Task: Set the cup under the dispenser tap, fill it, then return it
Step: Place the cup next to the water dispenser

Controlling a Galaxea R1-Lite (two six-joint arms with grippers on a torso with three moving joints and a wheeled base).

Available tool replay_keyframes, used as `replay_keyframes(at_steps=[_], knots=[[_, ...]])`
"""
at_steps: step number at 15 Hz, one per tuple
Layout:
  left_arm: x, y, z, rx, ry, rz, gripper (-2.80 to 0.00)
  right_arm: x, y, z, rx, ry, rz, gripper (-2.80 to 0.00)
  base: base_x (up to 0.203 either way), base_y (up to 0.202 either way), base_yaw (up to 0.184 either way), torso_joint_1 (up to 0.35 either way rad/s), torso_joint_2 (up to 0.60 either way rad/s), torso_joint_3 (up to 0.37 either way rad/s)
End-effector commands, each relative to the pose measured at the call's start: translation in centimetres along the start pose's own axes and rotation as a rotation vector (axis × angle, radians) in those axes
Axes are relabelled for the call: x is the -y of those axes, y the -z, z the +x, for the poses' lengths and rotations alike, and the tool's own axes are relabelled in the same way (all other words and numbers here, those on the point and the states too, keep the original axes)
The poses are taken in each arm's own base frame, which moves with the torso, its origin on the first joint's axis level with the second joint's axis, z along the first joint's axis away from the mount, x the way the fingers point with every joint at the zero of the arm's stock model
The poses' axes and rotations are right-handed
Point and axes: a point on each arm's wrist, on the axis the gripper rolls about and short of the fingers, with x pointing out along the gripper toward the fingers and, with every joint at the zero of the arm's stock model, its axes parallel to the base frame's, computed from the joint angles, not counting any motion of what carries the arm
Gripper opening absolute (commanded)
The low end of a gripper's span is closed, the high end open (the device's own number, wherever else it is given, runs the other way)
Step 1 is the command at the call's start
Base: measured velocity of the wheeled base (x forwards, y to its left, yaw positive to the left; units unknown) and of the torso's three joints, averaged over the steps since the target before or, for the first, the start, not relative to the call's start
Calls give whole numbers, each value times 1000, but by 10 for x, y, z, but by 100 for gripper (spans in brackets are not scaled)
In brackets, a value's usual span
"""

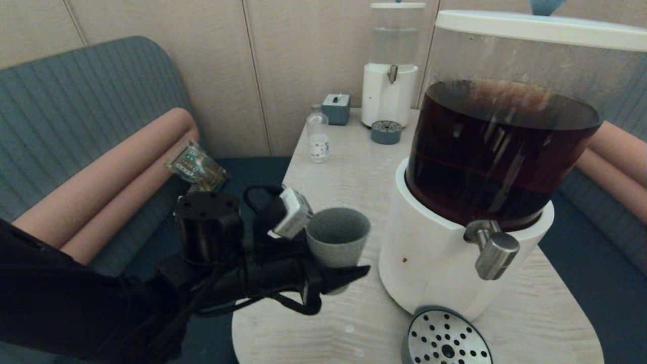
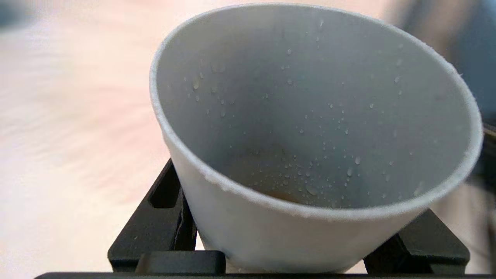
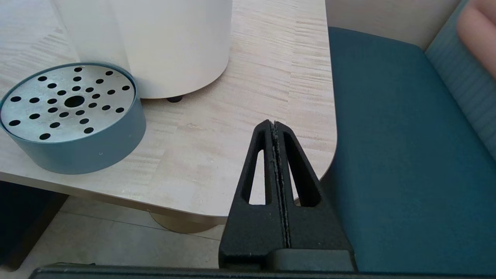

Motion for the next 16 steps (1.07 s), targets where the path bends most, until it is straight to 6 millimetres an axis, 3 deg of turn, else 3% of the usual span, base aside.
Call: replay_keyframes(at_steps=[1, 4, 8, 16], knots=[[-30, 0, -15, 23, -106, -2, -280, 0, 3, 0, -1, -2, -1, -280, 0, 0, 0, 0, 0, 0], [-71, 12, -10, 82, -197, -33, -280, 0, 3, 0, -1, -1, -1, -280, 0, 0, 0, 0, 0, 0], [-118, 39, 12, 127, -256, -56, -280, 0, 3, 0, -1, -1, -1, -280, 0, 0, 0, 0, 0, 0], [-159, 110, 46, 137, -281, -98, -280, 0, 3, 0, -1, -2, -1, -280, 0, 0, 0, 0, 0, 0]])
